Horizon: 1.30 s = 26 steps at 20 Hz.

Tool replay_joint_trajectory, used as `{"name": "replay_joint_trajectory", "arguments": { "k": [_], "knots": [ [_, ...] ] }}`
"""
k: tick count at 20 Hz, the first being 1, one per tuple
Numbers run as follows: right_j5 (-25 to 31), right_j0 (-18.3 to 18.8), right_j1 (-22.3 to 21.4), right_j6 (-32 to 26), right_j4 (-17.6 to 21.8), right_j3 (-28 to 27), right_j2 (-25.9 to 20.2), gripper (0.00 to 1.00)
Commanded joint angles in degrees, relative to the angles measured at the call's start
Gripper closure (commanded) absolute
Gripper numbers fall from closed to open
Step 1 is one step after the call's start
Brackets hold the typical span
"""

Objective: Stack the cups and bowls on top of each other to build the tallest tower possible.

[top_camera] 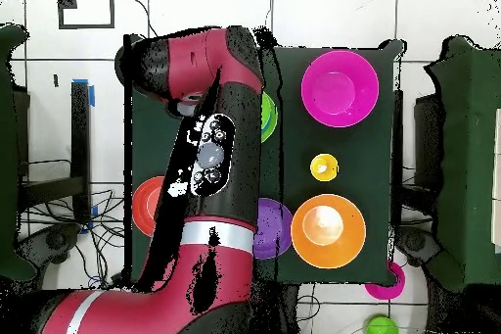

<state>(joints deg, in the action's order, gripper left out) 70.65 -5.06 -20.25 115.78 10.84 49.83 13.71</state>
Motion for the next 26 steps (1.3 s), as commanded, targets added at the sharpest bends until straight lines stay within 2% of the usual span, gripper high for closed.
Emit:
{"name": "replay_joint_trajectory", "arguments": {
  "k": [1, 14, 26],
  "knots": [
    [-5.43, -0.46, 0.21, -5.94, 1.87, 5.3, -6.62, 1.0],
    [-6.02, -0.76, 0.21, -5.57, 1.86, 5.86, -6.18, 1.0],
    [-2.06, -1.29, -0.12, -5.89, 1.82, 5.51, -5.44, 1.0]
  ]
}}
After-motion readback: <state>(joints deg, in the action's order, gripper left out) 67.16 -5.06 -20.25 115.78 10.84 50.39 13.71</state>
